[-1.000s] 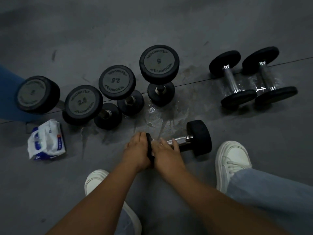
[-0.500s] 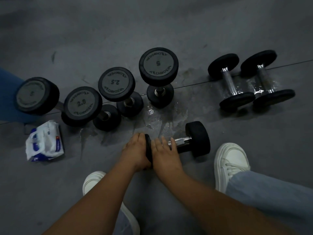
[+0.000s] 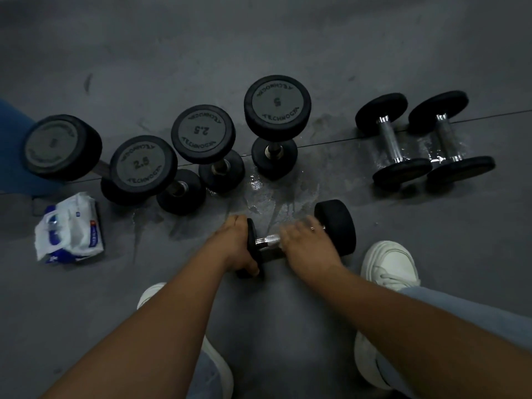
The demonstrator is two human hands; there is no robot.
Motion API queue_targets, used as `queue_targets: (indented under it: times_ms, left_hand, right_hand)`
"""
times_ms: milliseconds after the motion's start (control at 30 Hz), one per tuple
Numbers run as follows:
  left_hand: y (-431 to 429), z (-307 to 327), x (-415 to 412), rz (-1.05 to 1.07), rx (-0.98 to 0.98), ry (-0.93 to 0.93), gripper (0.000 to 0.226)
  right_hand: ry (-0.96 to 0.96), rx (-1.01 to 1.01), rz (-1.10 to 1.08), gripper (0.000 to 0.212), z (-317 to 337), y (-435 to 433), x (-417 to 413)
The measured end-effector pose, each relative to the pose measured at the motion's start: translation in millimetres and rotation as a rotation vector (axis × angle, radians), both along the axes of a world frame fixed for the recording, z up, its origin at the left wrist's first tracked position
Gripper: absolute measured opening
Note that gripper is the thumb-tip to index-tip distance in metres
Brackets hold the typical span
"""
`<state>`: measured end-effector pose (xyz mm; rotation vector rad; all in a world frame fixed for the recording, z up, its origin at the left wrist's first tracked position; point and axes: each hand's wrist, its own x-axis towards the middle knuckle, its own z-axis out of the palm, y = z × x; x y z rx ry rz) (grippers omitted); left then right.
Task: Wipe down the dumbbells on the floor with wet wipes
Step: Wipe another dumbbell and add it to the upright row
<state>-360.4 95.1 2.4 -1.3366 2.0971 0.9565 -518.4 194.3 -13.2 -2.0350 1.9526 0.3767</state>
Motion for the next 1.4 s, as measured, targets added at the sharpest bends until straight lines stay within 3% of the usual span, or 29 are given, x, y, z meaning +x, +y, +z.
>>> queue_targets:
  times_ms: [67,167,233,267,400,500,600,700,833,967,1167,1400]
  left_hand:
    - [-1.1,-1.8,2.1,0.029,0.005,0.053,0.127]
    - [2.7,-1.3,5.5,0.054,-0.022,0.132,0.139]
    - [7.9,-2.8,12.6,0.054,-0.063,0.19,0.13]
    - [10.6,-3.8,17.0,0.061,-0.074,0.23,0.123]
    - [16.8,-8.1,26.5,0.083,-0.06,0.314,0.12]
    - [17.8,-9.2,30.3,0.122,-0.083,0.315,0.118]
    - [17.8,-9.4,31.8,0.158,-0.109,0.371,0.113]
    - [15.4,-10.7,31.9,0.21,-0.08,0.391,0.102]
    - [6.3,-9.9,25.9,0.155,-0.019,0.281,0.107]
    - [16.7,-7.0,13.7,0.13,-0.11,0.097,0.135]
    - [29.1,-7.3,9.3,0.254,-0.119,0.138,0.122]
    - [18.0,-3.8,3.9,0.295,0.087,0.081,0.113]
  right_hand:
    - [-0.055,0.012,-0.054,0.029,1.4,-6.7,-6.0]
    - [-0.216,-0.004,0.034,0.023,7.7,-20.5,4.2]
    - [-0.225,-0.077,-0.142,0.02,4.6,-22.5,3.3]
    - [-0.222,-0.097,-0.211,0.02,1.1,-20.1,4.3]
    - [-0.292,-0.102,-0.065,0.033,-18.7,-4.5,7.2]
    - [-0.239,-0.186,-0.249,0.039,-18.8,-1.2,6.6]
    - [-0.256,-0.172,-0.047,0.047,-21.5,2.5,29.0]
    - [-0.233,-0.157,-0.255,0.038,-19.7,-2.6,15.6]
    - [-0.259,-0.059,-0.042,0.051,-16.3,-9.2,17.5]
    - [-0.212,0.059,-0.133,0.024,-13.9,-29.9,-9.2]
    - [-0.13,0.192,-0.034,0.026,-11.9,-45.8,-7.1]
    - [-0.247,0.476,0.053,0.027,-8.6,-44.4,-20.8]
